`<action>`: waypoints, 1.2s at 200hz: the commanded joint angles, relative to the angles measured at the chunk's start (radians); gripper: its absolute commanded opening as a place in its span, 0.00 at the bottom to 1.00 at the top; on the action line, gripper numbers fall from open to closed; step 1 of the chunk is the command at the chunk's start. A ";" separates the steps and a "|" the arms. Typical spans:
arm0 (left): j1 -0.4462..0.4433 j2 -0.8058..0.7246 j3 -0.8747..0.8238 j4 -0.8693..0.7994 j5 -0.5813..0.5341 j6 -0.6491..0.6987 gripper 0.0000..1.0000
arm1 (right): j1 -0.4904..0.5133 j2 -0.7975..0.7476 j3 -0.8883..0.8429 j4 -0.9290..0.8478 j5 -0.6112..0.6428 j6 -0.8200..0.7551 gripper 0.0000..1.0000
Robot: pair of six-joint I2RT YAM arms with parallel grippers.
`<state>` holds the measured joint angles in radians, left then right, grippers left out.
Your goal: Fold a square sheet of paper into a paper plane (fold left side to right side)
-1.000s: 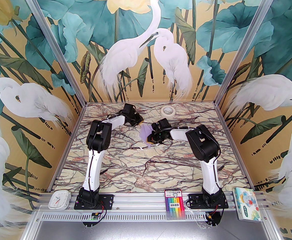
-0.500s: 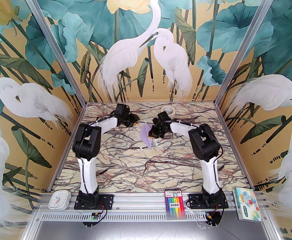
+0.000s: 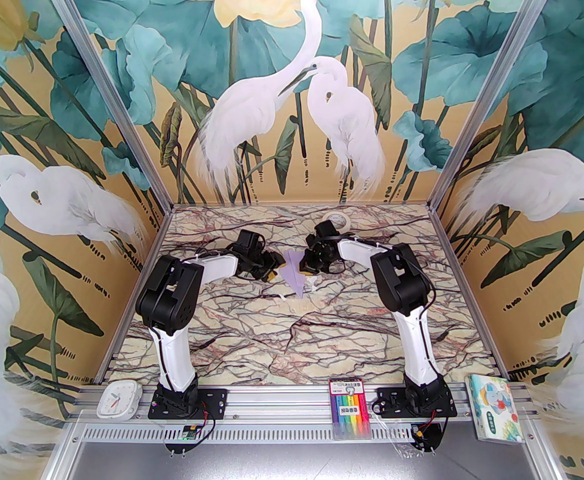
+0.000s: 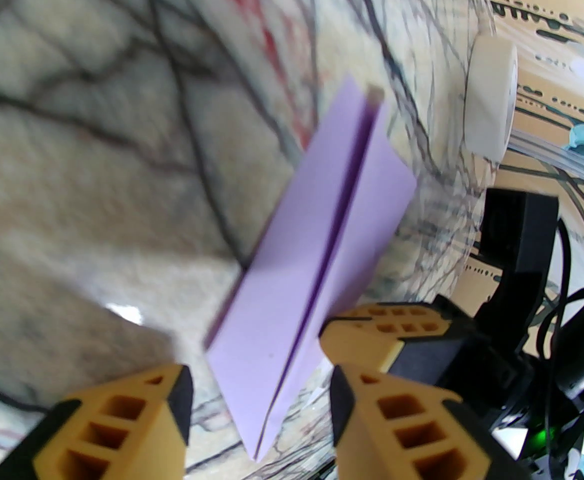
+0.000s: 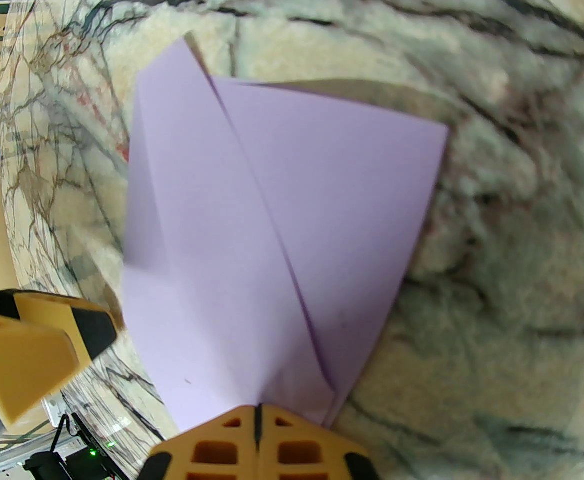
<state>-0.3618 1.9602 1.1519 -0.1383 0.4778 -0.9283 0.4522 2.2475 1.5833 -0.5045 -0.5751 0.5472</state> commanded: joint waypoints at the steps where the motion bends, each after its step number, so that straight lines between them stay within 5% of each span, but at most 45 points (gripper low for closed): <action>1: -0.025 0.004 -0.002 0.014 -0.005 -0.027 0.51 | -0.003 0.017 -0.022 -0.060 0.091 -0.030 0.02; 152: -0.117 0.041 0.091 -0.149 -0.231 0.038 0.54 | -0.004 -0.002 -0.103 0.014 0.067 -0.004 0.00; 240: -0.120 0.034 -0.017 0.256 -0.063 -0.050 0.54 | -0.002 -0.015 -0.135 0.045 0.052 0.013 0.01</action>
<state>-0.4744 1.9930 1.1706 -0.0307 0.3504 -0.9585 0.4515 2.2108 1.4921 -0.3859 -0.5808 0.5491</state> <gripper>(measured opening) 0.535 0.038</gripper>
